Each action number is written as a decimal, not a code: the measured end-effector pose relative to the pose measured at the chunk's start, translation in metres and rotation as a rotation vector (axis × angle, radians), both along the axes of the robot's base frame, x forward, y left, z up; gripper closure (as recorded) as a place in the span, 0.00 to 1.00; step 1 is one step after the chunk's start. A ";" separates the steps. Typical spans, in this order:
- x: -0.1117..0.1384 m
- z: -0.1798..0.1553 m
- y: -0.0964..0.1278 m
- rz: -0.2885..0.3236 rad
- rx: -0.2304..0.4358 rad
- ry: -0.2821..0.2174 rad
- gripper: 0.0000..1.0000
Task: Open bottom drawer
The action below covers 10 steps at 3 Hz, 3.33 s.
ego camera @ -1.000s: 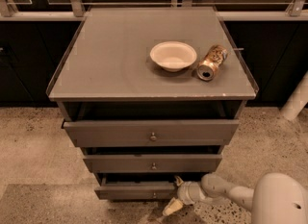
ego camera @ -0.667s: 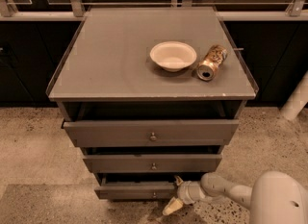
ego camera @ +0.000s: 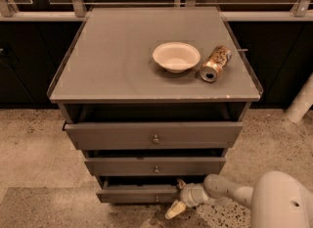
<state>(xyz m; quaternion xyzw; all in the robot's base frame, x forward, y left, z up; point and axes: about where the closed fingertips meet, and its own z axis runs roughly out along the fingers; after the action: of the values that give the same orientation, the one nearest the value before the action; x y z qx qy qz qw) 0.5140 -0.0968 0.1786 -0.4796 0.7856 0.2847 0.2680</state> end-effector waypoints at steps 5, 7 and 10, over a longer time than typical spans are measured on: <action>-0.036 0.002 -0.004 0.031 -0.033 0.113 0.00; -0.056 0.003 -0.007 0.007 -0.014 0.173 0.00; -0.120 0.021 -0.004 0.033 0.174 0.284 0.00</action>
Offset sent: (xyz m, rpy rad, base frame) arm -0.0940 -0.0710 -0.0667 -0.2245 0.3292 0.0876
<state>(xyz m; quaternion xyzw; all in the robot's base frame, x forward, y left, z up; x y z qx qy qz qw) 0.3945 -0.1008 0.1992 -0.4225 0.7799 0.4209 0.1900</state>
